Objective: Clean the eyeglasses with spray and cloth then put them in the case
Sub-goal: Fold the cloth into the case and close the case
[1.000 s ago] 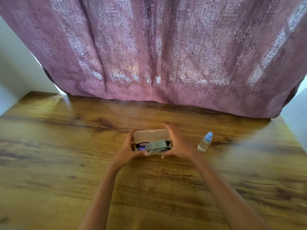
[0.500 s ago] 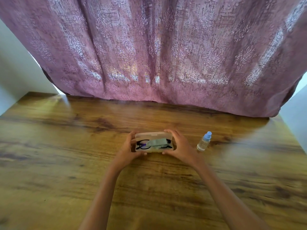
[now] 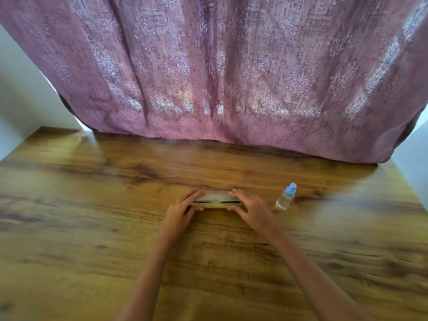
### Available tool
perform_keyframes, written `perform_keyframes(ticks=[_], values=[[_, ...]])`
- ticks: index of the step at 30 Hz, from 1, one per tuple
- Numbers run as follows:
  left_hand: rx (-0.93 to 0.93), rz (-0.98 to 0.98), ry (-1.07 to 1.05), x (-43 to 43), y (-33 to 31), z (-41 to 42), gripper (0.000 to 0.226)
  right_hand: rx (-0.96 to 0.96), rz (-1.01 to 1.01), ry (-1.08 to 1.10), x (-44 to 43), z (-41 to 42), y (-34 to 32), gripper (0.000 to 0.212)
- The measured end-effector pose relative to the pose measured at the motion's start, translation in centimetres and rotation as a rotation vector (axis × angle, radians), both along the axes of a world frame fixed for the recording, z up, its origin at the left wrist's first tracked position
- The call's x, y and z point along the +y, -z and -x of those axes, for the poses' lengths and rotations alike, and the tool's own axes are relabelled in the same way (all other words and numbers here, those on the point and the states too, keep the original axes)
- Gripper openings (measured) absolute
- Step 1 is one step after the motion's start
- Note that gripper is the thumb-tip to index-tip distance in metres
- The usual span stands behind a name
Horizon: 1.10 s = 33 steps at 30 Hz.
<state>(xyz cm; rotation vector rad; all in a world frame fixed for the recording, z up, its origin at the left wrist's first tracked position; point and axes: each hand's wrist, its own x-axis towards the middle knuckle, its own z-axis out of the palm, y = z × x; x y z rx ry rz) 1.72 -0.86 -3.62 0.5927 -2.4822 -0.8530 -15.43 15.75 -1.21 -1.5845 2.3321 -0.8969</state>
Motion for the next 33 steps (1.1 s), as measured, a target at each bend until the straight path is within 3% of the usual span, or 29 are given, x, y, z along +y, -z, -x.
perform_keyframes(ticks=[5, 13, 21, 33], values=[[0.054, 0.039, -0.029, 0.2, 0.7, 0.1, 0.047, 0.126, -0.017, -0.046, 0.2, 0.2, 0.8, 0.049], [0.084, 0.056, -0.07, 0.9, 1.2, 0.2, 0.05, 0.103, 0.043, 0.003, 0.0, -0.1, 1.7, 0.047], [0.069, 0.013, 0.043, 0.5, 1.3, 0.3, 0.054, 0.195, 0.036, -0.011, 0.6, -0.7, 1.8, 0.039], [0.129, 0.059, -0.027, -1.1, 1.5, 5.2, 0.06, 0.252, -0.022, 0.167, -2.1, 1.5, -0.6, 0.051]])
